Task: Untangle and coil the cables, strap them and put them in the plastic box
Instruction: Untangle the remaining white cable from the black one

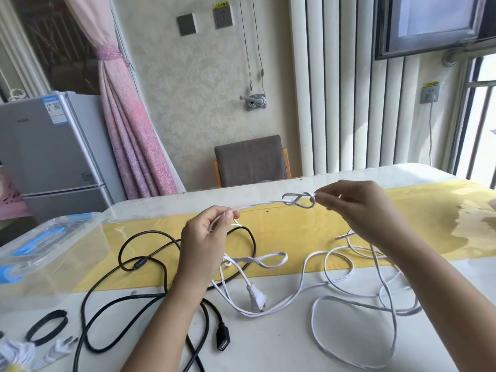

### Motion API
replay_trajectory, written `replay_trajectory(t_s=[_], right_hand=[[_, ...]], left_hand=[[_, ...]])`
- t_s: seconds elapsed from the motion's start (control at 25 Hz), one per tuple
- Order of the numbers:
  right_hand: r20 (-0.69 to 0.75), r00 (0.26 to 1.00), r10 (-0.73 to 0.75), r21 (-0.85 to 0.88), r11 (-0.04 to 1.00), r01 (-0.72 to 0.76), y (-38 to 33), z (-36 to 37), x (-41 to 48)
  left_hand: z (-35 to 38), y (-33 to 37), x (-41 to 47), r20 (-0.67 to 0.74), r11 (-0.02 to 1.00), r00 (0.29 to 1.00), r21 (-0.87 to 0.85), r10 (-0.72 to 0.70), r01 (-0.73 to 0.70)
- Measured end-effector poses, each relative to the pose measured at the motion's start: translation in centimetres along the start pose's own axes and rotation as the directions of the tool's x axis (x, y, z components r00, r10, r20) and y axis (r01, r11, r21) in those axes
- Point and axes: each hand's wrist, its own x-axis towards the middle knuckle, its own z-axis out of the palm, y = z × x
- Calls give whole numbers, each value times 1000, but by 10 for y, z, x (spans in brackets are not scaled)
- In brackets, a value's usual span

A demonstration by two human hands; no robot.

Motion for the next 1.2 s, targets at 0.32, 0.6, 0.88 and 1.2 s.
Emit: replay_trajectory(t_s=[0.32, 0.6, 0.88, 1.2], right_hand=[[560, 821, -113, 407, 900, -154, -5, 23, -9], [483, 874, -56, 350, 927, -134, -18, 30, -14], [485, 871, -78, 409, 901, -147, -23, 21, -16], [577, 809, -114, 338, 935, -109, -17, 31, -17]], left_hand=[[18, 15, -20, 675, 902, 738, -329, 16, 281], [24, 12, -16, 450, 787, 891, -528, -59, 319], [18, 15, -13, 773, 443, 634, -561, -23, 699], [15, 9, -11, 707, 501, 706, -596, -44, 628]])
